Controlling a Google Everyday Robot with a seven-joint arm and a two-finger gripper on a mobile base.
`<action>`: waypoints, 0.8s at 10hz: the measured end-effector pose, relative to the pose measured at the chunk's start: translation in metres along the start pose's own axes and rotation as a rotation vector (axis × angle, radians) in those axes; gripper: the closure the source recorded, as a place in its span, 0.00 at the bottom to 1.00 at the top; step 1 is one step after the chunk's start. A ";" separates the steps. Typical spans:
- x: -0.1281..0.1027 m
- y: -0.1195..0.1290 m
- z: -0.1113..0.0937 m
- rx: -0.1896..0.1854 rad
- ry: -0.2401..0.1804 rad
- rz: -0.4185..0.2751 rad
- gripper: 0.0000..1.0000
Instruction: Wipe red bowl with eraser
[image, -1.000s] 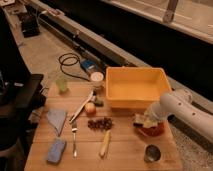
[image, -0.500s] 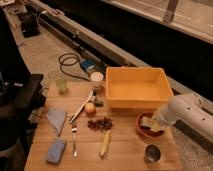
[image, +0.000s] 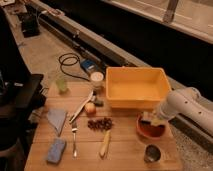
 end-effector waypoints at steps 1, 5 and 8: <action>-0.006 0.003 0.001 0.000 -0.010 -0.010 1.00; -0.014 0.034 -0.007 -0.009 -0.028 -0.026 1.00; 0.007 0.037 -0.017 -0.001 0.007 0.014 1.00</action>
